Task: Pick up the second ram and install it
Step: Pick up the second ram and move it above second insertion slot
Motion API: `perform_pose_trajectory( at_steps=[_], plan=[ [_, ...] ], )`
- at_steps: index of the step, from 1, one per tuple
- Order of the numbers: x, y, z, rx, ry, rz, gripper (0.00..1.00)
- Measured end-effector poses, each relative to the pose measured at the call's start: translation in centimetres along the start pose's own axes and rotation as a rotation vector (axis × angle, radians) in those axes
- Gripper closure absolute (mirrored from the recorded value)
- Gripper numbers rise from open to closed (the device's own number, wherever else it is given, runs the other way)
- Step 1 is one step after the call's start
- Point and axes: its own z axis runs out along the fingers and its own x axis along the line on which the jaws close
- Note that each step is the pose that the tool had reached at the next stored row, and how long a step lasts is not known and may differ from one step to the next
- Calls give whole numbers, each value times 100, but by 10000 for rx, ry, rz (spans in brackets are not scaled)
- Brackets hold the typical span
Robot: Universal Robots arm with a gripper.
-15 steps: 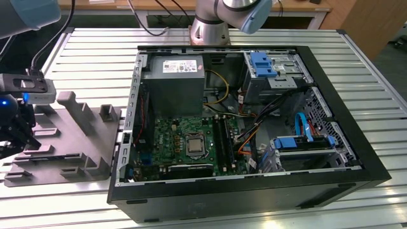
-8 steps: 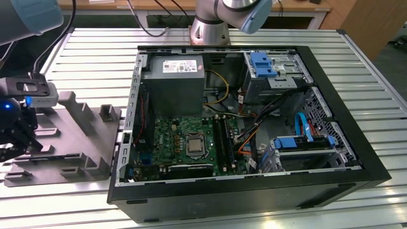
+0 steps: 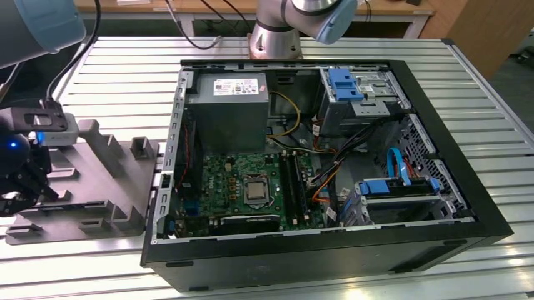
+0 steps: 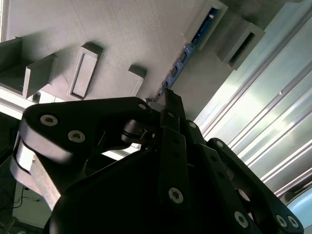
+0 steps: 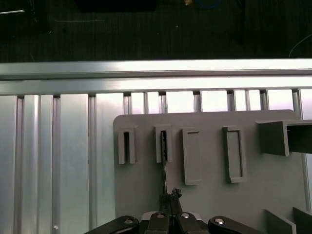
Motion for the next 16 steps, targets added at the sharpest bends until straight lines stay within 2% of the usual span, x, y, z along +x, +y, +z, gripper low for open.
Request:
perform_pose_trajectory(
  at_steps=[5,13,15,16],
  plan=[
    [2,-3,38,1,0,-3,90],
    [2,-3,40,-1,1,-4,89],
    [3,-3,40,0,0,-5,77],
    [3,-3,41,0,0,-5,77]
  ],
)
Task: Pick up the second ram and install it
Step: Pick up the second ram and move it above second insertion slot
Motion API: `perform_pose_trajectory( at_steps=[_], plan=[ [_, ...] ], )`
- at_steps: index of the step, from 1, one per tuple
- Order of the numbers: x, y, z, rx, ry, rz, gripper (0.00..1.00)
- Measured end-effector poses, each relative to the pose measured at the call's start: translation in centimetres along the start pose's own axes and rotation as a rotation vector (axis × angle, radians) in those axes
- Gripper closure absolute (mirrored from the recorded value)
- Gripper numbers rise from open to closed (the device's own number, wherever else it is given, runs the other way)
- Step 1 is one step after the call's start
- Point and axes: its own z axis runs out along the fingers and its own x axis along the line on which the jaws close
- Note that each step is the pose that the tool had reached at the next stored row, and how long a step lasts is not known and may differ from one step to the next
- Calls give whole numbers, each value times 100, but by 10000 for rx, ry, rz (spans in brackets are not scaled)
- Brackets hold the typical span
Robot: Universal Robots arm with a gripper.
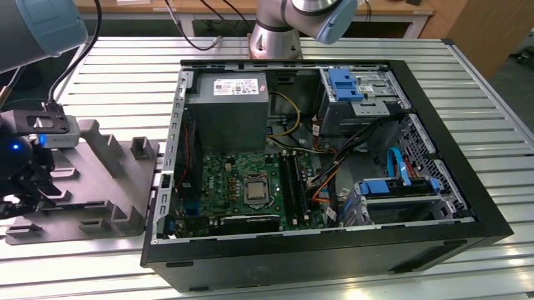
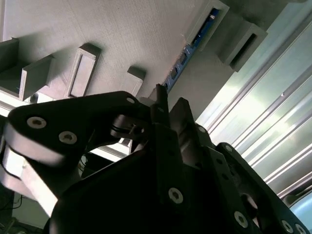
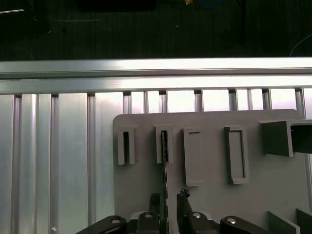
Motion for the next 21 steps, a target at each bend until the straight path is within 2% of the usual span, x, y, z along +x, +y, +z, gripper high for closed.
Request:
perform_pose_trajectory(
  at_steps=[1,2,3,5,13,21],
  plan=[
    [0,0,0,0,0,0,71],
    [0,1,0,0,0,0,71],
    [0,1,-1,-1,1,1,64],
    [0,1,9,2,-1,-16,64],
    [4,-3,74,60,37,-637,64],
    [9,-5,178,62,58,-978,64]
  ],
)
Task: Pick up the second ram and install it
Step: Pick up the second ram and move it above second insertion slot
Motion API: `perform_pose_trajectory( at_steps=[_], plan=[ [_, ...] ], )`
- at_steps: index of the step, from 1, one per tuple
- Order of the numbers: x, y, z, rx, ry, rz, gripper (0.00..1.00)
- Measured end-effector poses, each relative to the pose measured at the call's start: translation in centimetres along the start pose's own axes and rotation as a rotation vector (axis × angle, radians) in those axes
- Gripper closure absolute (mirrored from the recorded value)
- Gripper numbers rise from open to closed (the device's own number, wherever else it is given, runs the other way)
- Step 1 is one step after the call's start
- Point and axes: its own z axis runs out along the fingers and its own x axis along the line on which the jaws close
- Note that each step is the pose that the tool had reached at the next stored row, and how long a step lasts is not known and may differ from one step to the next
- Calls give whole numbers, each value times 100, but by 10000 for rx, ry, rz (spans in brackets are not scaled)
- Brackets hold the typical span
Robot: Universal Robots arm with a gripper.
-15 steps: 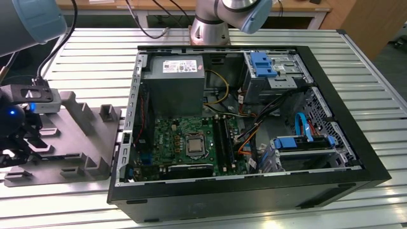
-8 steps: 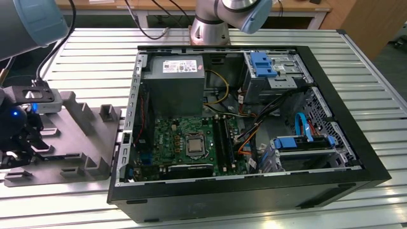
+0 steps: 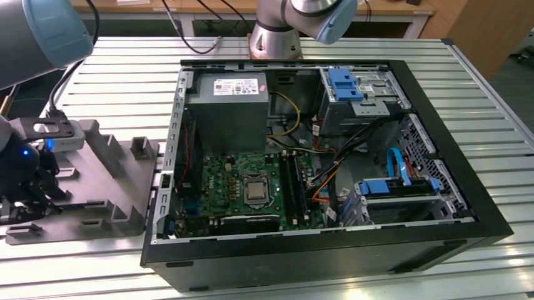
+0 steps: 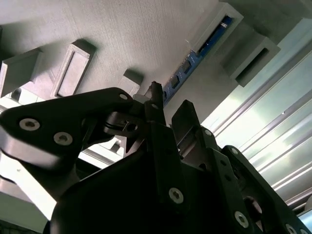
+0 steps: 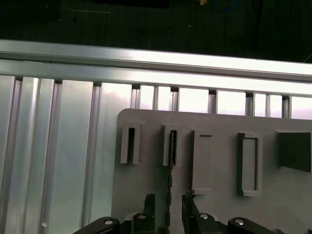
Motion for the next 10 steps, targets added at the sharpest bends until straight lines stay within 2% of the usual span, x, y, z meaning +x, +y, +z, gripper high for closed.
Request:
perform_pose_trajectory(
  at_steps=[10],
  plan=[
    [-9,11,74,12,19,-306,64]
  ],
)
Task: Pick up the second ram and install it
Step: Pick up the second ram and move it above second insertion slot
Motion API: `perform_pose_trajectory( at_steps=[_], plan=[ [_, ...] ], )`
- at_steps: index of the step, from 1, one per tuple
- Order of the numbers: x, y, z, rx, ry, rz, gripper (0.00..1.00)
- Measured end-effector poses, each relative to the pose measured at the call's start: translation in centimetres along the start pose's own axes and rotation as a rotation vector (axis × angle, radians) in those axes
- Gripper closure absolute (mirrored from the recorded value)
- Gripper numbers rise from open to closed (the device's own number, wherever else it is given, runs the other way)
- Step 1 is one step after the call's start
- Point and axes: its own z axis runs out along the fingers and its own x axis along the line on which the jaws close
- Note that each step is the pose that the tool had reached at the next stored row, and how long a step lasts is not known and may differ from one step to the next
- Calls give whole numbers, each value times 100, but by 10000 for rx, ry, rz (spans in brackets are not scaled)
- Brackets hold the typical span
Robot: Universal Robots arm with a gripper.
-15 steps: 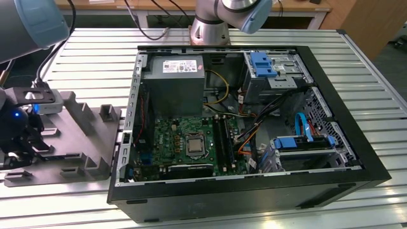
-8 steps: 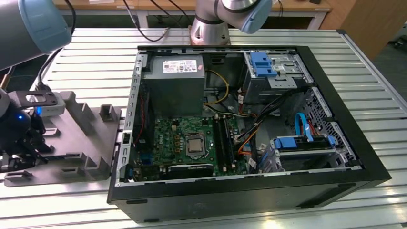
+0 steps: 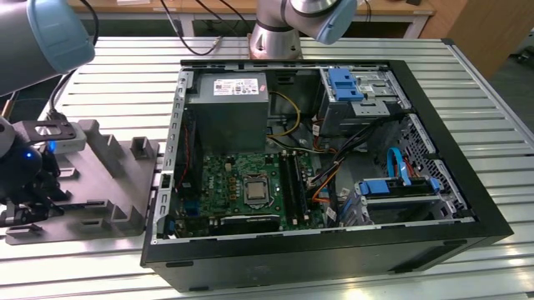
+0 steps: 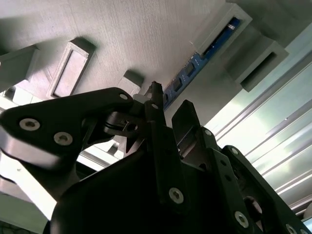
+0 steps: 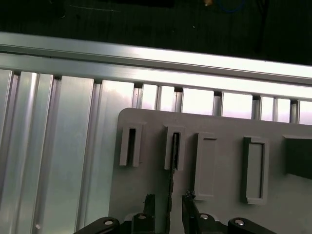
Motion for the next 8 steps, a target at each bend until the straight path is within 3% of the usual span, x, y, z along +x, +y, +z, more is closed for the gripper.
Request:
perform_pose_trajectory(
  at_steps=[8],
  plan=[
    [-5,2,-26,8,-6,-14,64]
  ],
)
